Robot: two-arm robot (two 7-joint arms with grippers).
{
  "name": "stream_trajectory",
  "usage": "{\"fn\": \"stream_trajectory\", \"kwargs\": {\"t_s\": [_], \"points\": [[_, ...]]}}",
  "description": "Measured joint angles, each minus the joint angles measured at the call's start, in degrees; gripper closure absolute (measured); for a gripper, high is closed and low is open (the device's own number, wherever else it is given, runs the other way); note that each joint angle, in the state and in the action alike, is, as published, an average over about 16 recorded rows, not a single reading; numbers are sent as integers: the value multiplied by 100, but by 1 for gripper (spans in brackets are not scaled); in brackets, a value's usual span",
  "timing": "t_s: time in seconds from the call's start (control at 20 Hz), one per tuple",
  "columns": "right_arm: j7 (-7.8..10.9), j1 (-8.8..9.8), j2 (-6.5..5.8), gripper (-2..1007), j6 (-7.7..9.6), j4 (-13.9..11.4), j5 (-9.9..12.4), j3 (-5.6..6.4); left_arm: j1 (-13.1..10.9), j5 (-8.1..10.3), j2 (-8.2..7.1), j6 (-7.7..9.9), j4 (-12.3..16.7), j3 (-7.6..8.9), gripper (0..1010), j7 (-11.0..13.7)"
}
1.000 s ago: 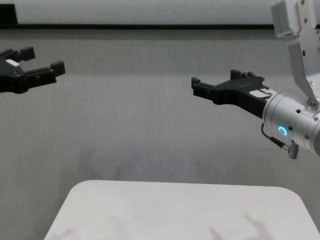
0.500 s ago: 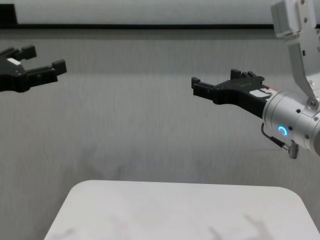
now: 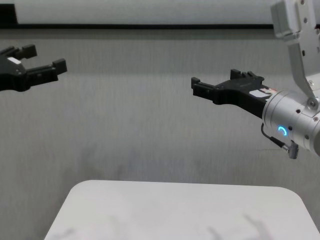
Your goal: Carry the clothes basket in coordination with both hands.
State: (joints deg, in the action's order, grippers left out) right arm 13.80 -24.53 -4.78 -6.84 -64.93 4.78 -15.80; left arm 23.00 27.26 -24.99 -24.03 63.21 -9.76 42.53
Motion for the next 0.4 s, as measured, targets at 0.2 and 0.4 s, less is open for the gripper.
{"fn": "stream_trajectory", "kwargs": {"t_s": [0.2,0.4], "points": [[0,1,0,0,0,-1,-1,-1,2,-2,1,-2,0,0,8,1],[0,1,0,0,0,-2,-2,-2,2,-3,2,-3,0,1,8,1]]}}
